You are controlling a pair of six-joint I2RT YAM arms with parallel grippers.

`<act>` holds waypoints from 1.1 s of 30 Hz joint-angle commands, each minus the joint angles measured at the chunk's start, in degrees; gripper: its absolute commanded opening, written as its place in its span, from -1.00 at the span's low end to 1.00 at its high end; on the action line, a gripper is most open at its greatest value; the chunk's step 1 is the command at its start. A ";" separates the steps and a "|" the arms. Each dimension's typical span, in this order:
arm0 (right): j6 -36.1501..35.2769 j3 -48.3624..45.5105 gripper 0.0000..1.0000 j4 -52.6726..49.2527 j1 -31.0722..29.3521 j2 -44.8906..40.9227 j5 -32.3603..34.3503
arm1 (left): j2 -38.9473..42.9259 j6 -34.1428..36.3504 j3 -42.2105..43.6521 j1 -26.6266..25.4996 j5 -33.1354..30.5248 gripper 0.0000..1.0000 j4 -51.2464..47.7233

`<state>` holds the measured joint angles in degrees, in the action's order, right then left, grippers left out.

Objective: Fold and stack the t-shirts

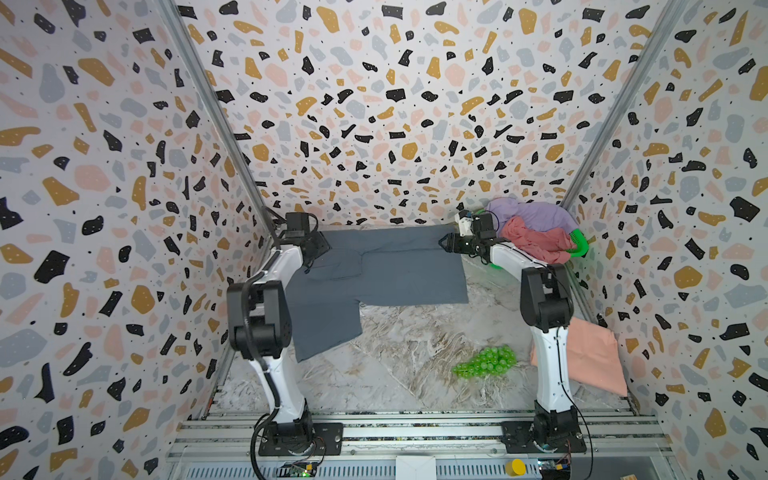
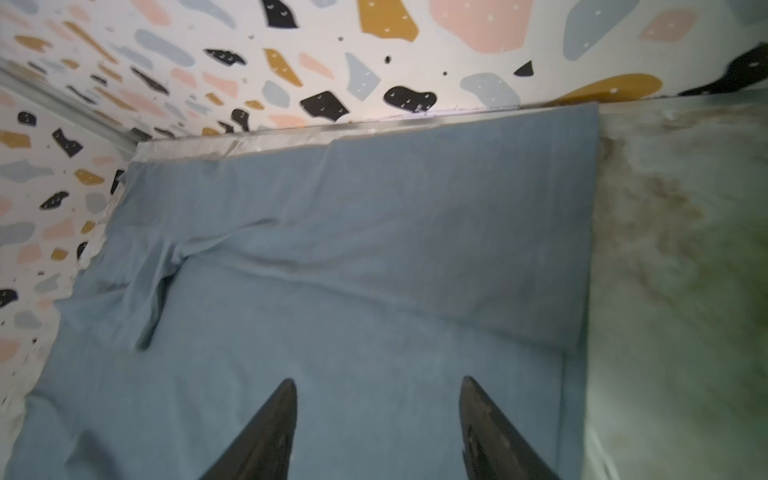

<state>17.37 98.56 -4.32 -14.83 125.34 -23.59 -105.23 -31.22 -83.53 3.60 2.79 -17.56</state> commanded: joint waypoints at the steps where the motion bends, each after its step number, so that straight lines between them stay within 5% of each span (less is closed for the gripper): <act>1: -1.81 -10.93 0.28 0.03 -1.93 -14.06 5.25 | 9.07 0.64 10.35 0.54 -4.81 0.38 -5.41; 5: 0.22 -24.88 0.33 -1.89 -3.56 -24.54 9.43 | 21.93 -0.77 23.49 1.06 -7.46 0.57 -10.43; 14: 3.93 -45.85 0.38 -2.54 -3.98 -37.26 13.64 | 40.75 -4.24 46.86 3.67 -2.42 0.53 -13.88; 27: 8.56 -50.22 0.42 -0.01 -4.23 -30.55 17.87 | 30.58 -3.87 54.52 8.23 1.17 0.40 -2.82; 33: 9.47 -46.60 0.42 1.93 -4.48 -25.46 19.79 | 24.37 -3.32 53.14 8.71 4.83 -0.13 2.13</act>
<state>25.67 49.78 -2.26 -18.92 97.19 -5.56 -76.90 -34.94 -32.32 11.99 3.51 -15.03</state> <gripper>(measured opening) 0.712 0.470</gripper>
